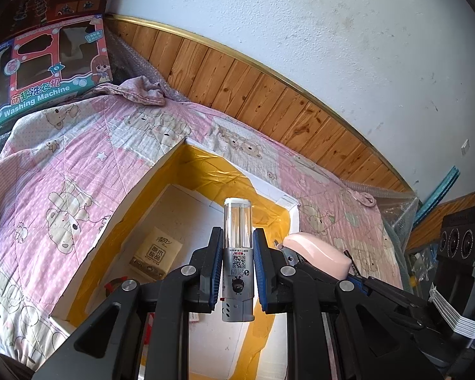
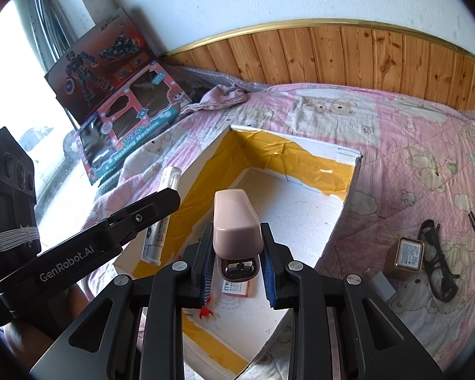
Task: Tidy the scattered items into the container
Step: 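Carry the white tube with the left gripper while the right gripper carries the stapler over the box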
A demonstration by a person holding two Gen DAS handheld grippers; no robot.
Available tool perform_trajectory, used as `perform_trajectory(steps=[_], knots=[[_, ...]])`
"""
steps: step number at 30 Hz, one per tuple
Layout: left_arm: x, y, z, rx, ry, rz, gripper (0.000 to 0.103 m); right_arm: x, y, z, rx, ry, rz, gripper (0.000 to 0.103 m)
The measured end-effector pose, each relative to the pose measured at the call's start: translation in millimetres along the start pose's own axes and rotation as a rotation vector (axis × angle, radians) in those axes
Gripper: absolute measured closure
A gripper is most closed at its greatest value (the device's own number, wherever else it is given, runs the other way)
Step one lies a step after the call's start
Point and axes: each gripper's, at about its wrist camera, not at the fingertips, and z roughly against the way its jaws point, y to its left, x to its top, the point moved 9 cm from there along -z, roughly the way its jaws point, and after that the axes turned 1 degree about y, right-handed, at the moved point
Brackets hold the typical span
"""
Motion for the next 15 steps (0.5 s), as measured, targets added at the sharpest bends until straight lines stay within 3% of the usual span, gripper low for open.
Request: perform_trajectory(steps=[15], knots=[[11.8,5.7,-49.1,0.009,0.088,0.016,0.084,23.8,-23.4,-31.8,-0.025,0.027,0.000,0.075]])
